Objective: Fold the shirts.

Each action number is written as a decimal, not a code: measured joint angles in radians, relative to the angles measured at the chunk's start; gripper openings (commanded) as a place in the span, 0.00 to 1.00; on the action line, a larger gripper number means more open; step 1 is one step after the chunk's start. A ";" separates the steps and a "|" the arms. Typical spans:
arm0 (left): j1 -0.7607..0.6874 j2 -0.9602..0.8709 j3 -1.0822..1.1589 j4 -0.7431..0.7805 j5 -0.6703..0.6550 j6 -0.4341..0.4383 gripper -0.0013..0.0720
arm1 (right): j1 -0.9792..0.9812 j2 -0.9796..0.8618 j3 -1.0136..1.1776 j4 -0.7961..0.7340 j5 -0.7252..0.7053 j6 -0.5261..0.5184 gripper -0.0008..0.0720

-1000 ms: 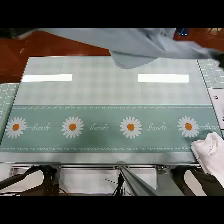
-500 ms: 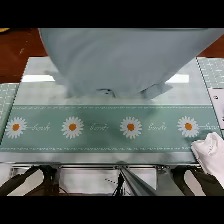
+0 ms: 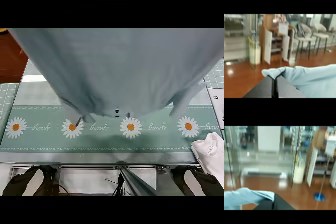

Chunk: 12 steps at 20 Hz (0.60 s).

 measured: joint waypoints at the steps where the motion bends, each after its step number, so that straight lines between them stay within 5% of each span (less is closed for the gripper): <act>1: 0.000 0.024 0.000 0.002 0.018 0.004 0.04 | 0.000 0.001 0.030 0.000 0.009 0.009 0.04; 5: 0.000 0.107 0.001 0.075 0.014 -0.011 0.04 | 0.000 0.001 0.122 0.000 0.136 0.032 0.04; 12: 0.000 0.090 -0.003 0.328 -0.257 -0.153 0.04 | 0.000 -0.087 0.161 0.055 0.512 0.066 0.04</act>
